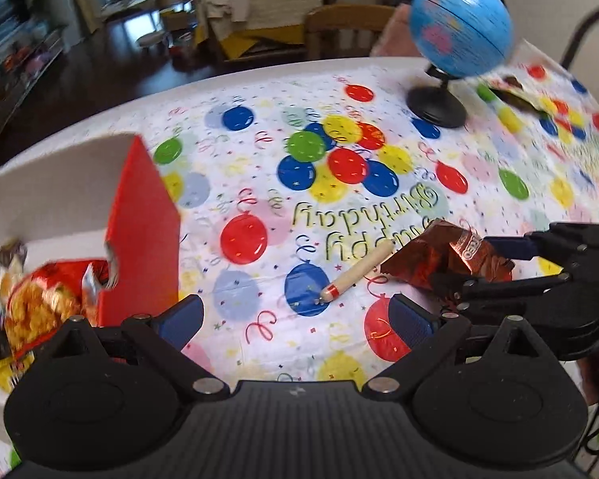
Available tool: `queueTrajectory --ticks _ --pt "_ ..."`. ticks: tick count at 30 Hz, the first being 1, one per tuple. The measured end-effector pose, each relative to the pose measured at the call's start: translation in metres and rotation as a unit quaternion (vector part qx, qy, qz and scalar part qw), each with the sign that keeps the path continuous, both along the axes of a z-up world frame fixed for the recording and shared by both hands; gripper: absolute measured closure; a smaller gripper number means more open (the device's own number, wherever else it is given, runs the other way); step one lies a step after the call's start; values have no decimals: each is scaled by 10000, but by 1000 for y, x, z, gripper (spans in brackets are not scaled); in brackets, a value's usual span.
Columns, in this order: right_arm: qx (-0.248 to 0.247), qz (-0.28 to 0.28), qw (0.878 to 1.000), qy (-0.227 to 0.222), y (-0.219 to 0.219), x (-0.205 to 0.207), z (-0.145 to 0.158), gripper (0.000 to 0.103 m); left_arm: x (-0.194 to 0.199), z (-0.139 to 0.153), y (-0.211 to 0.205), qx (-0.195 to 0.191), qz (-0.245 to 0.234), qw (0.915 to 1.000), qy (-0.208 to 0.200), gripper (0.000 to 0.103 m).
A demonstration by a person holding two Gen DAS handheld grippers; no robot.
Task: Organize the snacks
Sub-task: 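Grasp the brown packet with the right tool while the left tool grasps the wooden stick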
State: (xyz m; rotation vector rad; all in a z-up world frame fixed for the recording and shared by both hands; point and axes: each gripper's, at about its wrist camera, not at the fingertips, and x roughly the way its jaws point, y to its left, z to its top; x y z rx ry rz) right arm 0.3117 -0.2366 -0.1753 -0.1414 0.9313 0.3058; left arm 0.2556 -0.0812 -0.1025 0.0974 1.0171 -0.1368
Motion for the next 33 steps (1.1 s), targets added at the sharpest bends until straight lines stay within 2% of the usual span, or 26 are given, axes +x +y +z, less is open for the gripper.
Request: queueTrajectory --ticks 6,15,17,21,23,25,28,30,32,33 --pt "284 -311 9991 -105 -15 -12 4 56 12 -7 -12 86 -311 9994 85 3" --pt "465 -852 9943 -446 -40 -23 14 57 34 -28 -32 -36 -646 9974 306 4" --pt "470 -946 9931 -501 -42 -26 14 57 36 -35 -37 39 -711 9969 322 5" --pt "496 -1078 9916 -523 -45 -28 10 57 46 -49 -44 183 -723 9965 388 15" --pt "506 -1162 9905 -536 -46 -28 9 57 50 -54 -47 225 -751 9961 415 29" --pt "507 -1231 9895 -557 -47 -28 8 58 53 -61 -49 241 -813 9952 497 37" --pt "514 -1306 9885 -566 -47 -27 7 58 53 -62 -51 196 -887 9949 430 42" --pt "546 -1334 9880 -558 -48 -27 6 58 54 -62 -51 133 -951 9945 427 50" --pt "575 -1372 9873 -555 -48 -27 5 58 52 -61 -54 76 -1037 9936 430 63" --pt "590 -1391 9870 -550 -49 -27 5 58 50 -61 -54 71 -1066 9934 416 66"
